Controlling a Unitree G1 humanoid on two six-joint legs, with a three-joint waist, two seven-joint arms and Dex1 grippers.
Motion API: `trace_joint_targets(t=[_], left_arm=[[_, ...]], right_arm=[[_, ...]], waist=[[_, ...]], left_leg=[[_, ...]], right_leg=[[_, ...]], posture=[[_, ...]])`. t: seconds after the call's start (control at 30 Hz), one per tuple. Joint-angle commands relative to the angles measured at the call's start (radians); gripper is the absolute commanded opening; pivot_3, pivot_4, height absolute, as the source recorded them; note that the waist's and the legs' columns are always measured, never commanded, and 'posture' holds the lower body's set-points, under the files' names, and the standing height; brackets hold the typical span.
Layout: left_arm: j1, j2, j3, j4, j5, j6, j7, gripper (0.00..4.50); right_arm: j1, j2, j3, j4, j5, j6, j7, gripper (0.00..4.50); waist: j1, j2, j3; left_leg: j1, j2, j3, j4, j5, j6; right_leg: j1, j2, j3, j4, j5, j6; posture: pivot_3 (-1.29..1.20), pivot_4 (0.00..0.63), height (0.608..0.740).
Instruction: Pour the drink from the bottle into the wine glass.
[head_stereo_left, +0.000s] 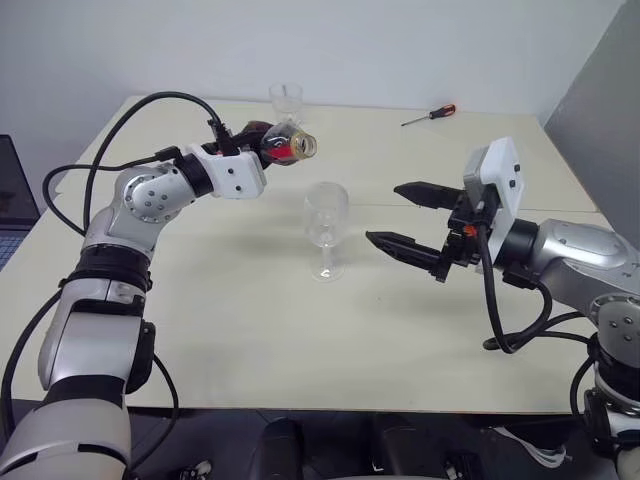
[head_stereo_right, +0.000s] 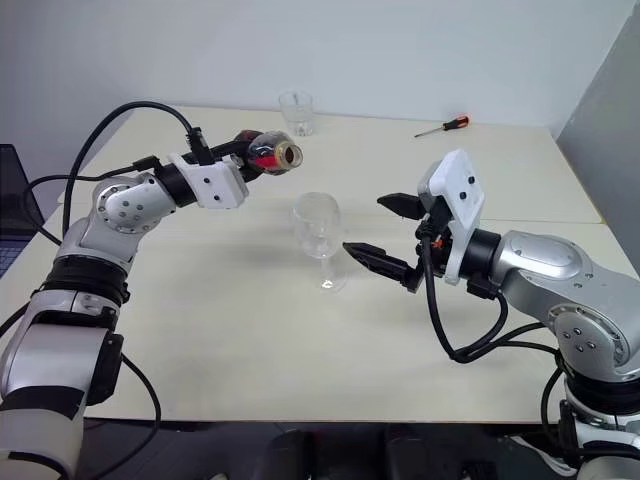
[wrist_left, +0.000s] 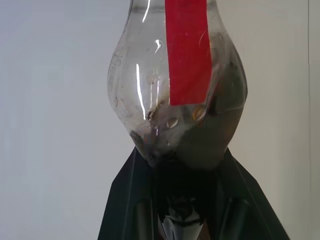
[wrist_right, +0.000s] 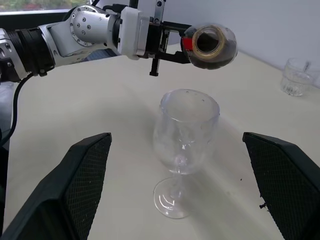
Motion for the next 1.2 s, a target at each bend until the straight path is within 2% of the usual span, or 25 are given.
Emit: trace_joint_targets(t=[0.03, 0.43, 1.2], left_arm=[[-0.042, 0.024, -0.001, -0.011, 0.007, -0.046, 0.025, 0.77], [-0.043, 0.027, -0.013, 0.012, 0.047, -0.063, 0.059, 0.77], [-0.147, 0.042, -0.072, 0.086, 0.144, -0.144, 0.145, 0.76]], right_arm=[[-0.016, 0.003, -0.003, -0.008, -0.003, -0.023, -0.005, 4.50], [-0.018, 0.009, 0.013, -0.003, -0.004, -0.030, -0.003, 4.50], [-0.031, 0.016, 0.034, 0.012, -0.029, -0.052, 0.015, 4.50]], waist=[[0.000, 0.000, 0.000], [0.000, 0.000, 0.000], [0.000, 0.000, 0.000]], left_leg=[[0.000, 0.000, 0.000, 0.001, 0.000, 0.000], [-0.005, 0.001, -0.009, 0.008, 0.000, 0.000], [-0.007, 0.000, -0.013, 0.008, 0.000, 0.000]], right_leg=[[0.000, 0.000, -0.001, 0.000, 0.000, 0.000], [0.001, 0.000, -0.011, 0.002, 0.000, 0.000], [0.001, 0.000, -0.013, 0.002, 0.000, 0.000]], posture=[[0.00, 0.150, 0.740], [0.00, 0.150, 0.740], [0.00, 0.150, 0.740]])
